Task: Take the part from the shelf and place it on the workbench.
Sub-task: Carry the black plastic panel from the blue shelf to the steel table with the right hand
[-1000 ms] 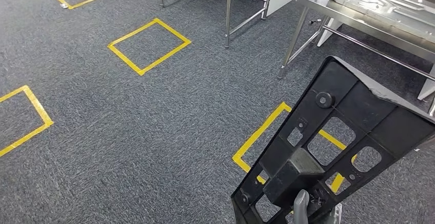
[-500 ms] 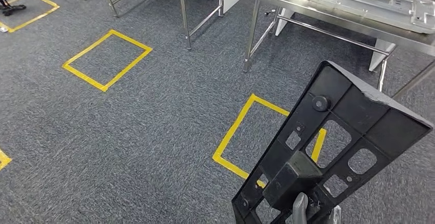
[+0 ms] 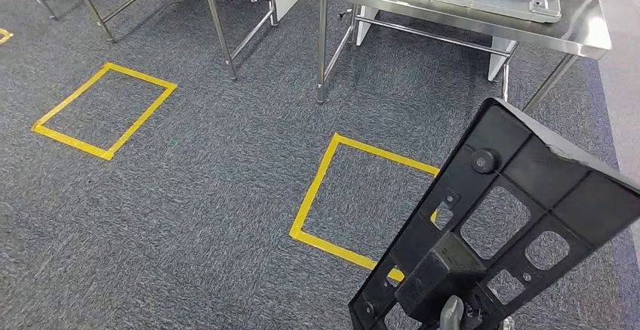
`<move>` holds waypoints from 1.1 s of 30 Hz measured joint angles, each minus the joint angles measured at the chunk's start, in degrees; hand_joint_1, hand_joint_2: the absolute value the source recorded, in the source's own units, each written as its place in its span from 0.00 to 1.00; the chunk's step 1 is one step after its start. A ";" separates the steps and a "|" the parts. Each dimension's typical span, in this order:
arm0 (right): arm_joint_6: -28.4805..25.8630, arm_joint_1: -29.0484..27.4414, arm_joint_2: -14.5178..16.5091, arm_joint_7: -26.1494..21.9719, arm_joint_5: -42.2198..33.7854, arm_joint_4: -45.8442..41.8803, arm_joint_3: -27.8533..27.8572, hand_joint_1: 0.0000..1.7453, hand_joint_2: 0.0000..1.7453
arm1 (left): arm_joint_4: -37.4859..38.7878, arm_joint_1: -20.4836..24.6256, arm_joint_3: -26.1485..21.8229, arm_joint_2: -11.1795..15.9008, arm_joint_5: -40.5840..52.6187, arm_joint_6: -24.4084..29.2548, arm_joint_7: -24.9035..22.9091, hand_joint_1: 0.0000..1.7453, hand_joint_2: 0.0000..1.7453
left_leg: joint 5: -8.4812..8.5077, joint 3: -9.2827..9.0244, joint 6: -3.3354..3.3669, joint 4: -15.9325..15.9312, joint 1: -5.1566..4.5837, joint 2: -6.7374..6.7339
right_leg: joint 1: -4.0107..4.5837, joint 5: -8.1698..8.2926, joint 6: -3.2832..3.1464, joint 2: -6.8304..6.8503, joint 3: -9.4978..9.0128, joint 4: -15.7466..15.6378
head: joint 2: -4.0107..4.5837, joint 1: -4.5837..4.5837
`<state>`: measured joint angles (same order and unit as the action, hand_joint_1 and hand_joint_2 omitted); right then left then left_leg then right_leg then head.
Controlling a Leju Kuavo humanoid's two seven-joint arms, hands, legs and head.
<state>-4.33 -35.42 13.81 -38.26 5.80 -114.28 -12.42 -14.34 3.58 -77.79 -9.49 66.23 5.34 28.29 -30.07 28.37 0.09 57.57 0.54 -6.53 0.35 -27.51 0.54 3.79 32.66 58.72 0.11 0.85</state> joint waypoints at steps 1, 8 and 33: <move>0.01 -0.22 0.10 0.00 0.10 -0.21 0.08 1.00 1.00 | 0.00 0.15 0.03 -0.01 0.05 -0.01 -0.01 0.00 0.00 | -0.08 -0.28 -0.32 -0.15 -0.06 -0.56 | 0.00 0.11 -0.27 -0.68 0.08 -0.21 | 0.00 0.00; 0.24 -0.79 0.74 0.01 0.41 -0.73 0.53 1.00 1.00 | 0.00 0.00 0.24 -0.04 0.21 -0.04 0.01 0.00 0.00 | -7.82 6.83 -1.25 15.71 0.20 6.01 | -0.73 0.68 -1.72 -5.64 -0.54 -1.22 | 0.00 -0.43; 1.40 -2.11 4.21 1.10 4.46 -1.22 3.14 1.00 1.00 | 0.00 -0.02 0.85 0.08 0.20 -1.03 -0.04 0.00 0.00 | -0.45 -0.11 -0.55 -0.02 0.19 4.31 | -0.50 -0.25 -0.91 -3.15 -1.07 -1.12 | 0.00 0.33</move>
<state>-2.93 -37.53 18.01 -37.16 10.26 -115.50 -9.28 -14.34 3.56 -76.95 -9.41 66.43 4.32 28.26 -30.52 28.27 -0.46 57.54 0.73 -2.22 -0.15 -27.76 -0.37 0.64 31.59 57.61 0.11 1.18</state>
